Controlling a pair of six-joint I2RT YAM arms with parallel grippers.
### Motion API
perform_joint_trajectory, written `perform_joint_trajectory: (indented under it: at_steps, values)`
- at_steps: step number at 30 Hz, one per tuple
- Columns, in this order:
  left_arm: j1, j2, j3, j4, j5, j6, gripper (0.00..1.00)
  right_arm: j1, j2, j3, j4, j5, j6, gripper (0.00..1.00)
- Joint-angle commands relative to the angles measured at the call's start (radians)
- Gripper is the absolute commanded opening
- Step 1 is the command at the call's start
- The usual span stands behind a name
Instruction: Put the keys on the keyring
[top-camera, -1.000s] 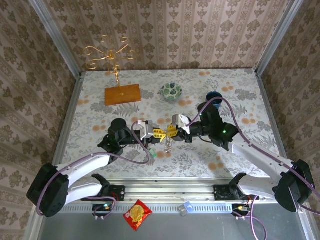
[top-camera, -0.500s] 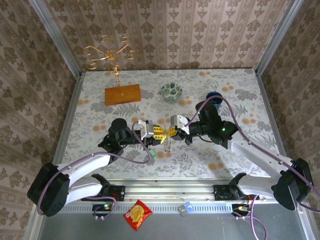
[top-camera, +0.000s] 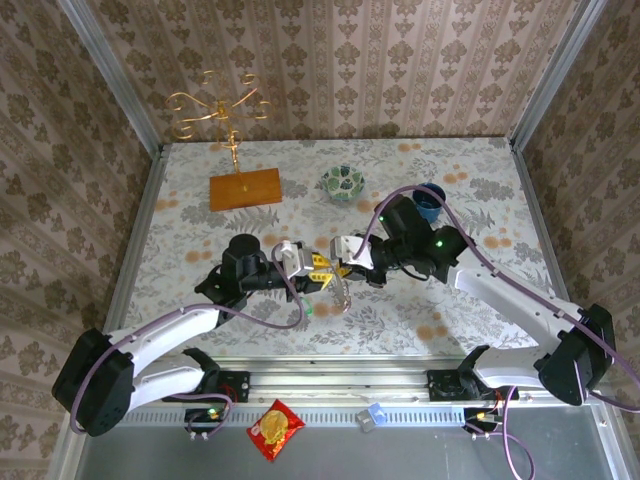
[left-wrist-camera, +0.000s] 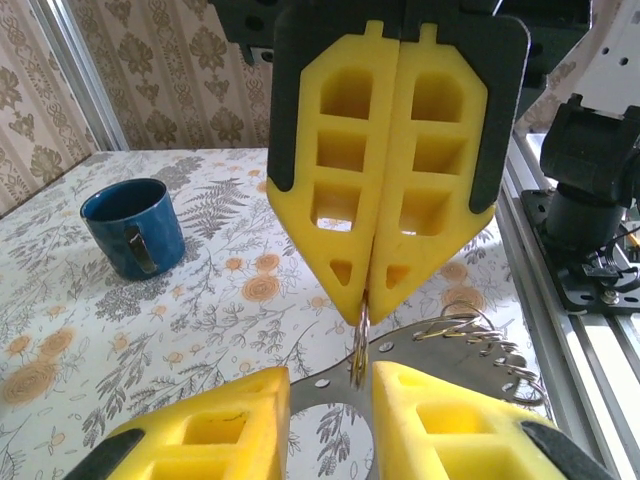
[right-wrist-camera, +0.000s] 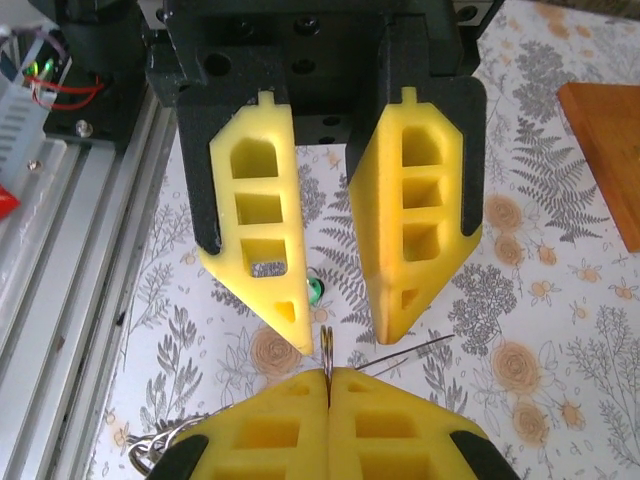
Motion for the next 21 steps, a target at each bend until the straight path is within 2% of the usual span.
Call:
perform_joint_trajectory:
  at_steps: [1,7,10,12,13,14,15,17,21]
  values:
    - [-0.005,-0.013,0.040,-0.047,0.001,0.043,0.26,0.026,0.025,0.068,-0.097,0.065,-0.062,0.00]
    - [-0.010,-0.008,0.061,-0.082,0.002,0.070,0.17,0.070,0.065,0.135,-0.154,0.101,-0.071,0.00]
    - [-0.009,-0.010,0.060,-0.066,-0.004,0.067,0.09,0.078,0.074,0.144,-0.152,0.102,-0.055,0.00]
    - [-0.012,-0.013,0.055,-0.043,-0.006,0.061,0.00,0.079,0.074,0.145,-0.148,0.096,-0.037,0.00]
    - [-0.011,-0.015,0.051,-0.035,-0.006,0.061,0.00,0.074,0.070,0.139,-0.133,0.096,-0.024,0.00]
    - [-0.011,-0.020,0.045,-0.023,-0.006,0.060,0.00,0.065,0.056,0.125,-0.100,0.091,0.005,0.04]
    - [-0.010,-0.024,0.035,-0.006,-0.007,0.057,0.00,0.047,0.035,0.101,-0.053,0.071,0.040,0.14]
    - [-0.007,-0.033,0.011,0.048,-0.001,0.034,0.00,-0.010,-0.022,0.025,0.074,-0.011,0.119,0.25]
    - [0.009,-0.035,-0.032,0.174,0.031,-0.035,0.00,-0.096,-0.124,-0.136,0.327,-0.175,0.249,0.29]
